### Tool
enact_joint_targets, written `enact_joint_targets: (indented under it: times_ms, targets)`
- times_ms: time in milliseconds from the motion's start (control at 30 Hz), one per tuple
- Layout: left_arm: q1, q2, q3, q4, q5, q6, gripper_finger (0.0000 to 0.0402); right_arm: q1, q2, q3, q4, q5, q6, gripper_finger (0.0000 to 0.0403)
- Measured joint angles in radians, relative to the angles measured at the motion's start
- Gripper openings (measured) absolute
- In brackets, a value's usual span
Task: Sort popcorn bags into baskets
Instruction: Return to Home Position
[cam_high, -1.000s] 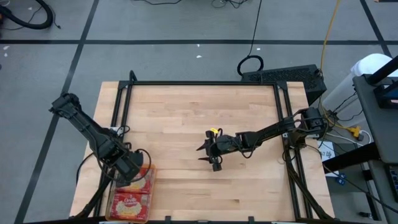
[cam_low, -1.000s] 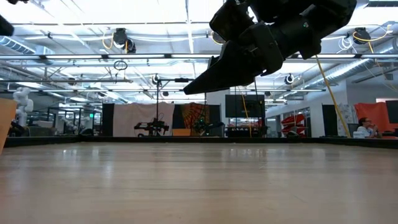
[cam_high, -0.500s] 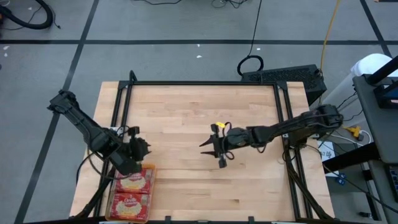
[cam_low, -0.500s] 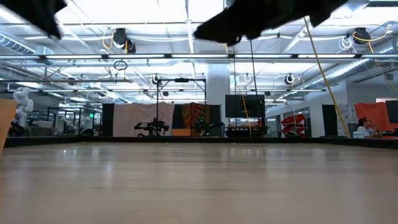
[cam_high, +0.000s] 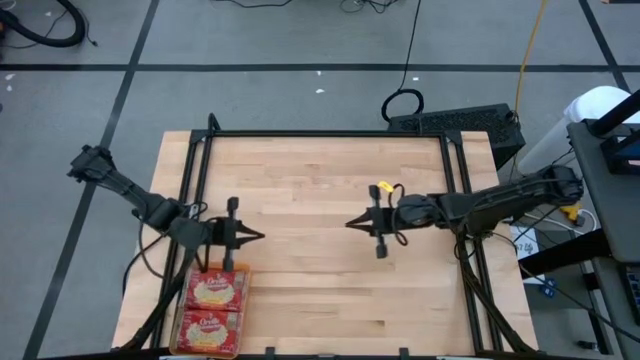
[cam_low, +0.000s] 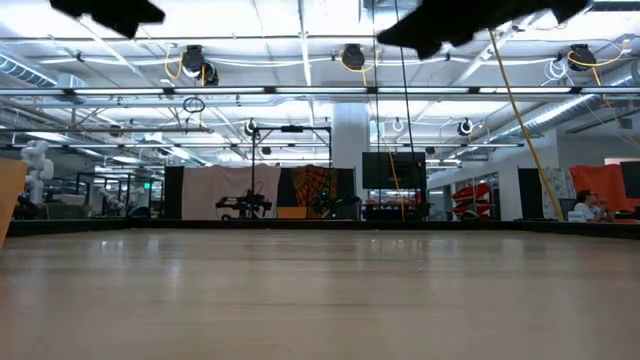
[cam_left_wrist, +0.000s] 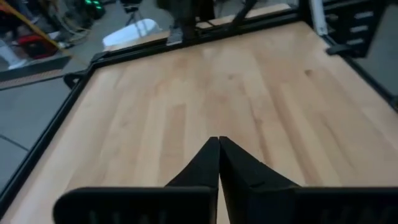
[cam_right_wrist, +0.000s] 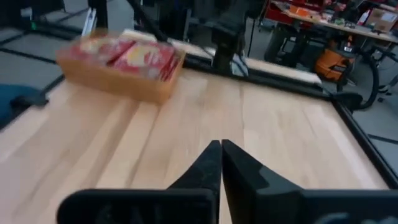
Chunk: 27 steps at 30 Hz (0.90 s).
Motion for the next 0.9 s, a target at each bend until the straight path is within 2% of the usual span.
enact_joint_targets:
  times_ms: [167,333,600,767,900]
  targets:
    - [0.064,-0.042,-0.12,0.144,0.045,0.033,0.0022,-0.005,-0.111,-0.135,-0.001,0.014,0.021,0.0003]
    - [0.15,-0.054,-0.205,0.276,0.131,0.089,0.0006,-0.028,-0.227,-0.262,0.051,0.053,0.04,0.0001]
    - [0.317,-0.079,-0.288,0.378,0.27,0.101,0.0019,-0.042,-0.404,-0.458,0.15,0.053,0.018,0.0001]
    - [0.397,-0.078,-0.319,0.431,0.355,0.12,0.0005,-0.042,-0.493,-0.564,0.226,0.053,0.022,0.0]
    - [0.44,-0.078,-0.345,0.458,0.399,0.097,0.001,-0.041,-0.552,-0.626,0.229,0.053,0.044,0.0]
